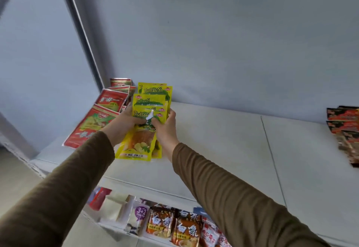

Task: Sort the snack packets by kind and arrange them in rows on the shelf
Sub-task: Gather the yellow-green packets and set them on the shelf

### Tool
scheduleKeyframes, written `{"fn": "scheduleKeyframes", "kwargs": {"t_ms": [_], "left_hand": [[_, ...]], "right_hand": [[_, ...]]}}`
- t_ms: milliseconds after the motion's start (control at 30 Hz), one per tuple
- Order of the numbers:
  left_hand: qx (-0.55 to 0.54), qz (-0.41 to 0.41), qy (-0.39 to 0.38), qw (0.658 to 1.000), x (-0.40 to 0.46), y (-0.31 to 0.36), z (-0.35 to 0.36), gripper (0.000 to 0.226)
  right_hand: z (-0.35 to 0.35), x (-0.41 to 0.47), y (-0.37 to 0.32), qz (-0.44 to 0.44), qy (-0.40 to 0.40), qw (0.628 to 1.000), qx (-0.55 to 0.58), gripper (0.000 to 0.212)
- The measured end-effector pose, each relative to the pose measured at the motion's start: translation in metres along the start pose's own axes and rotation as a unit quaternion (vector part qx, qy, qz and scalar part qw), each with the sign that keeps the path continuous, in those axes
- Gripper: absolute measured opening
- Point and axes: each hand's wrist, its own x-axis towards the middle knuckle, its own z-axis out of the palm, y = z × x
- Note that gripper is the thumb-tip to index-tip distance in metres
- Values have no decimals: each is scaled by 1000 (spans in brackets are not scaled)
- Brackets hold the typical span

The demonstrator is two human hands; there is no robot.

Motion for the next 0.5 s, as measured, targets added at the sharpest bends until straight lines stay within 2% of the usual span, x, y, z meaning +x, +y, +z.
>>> {"fn": "scheduleKeyframes", "kwargs": {"t_ms": [133,267,367,500], "left_hand": [[74,-14,17,997,36,-7,-34,55],[113,-14,11,993,60,-6,-45,80],[151,14,17,988,64,-1,-41,86],[163,13,14,986,71,-4,-44,84]], "right_hand": [[43,16,4,28,26,999,-31,58],[53,33,9,58,46,985,-157,60],[52,36,10,71,34,991,-110,80],[57,23,16,79,12,995,-63,86]]}}
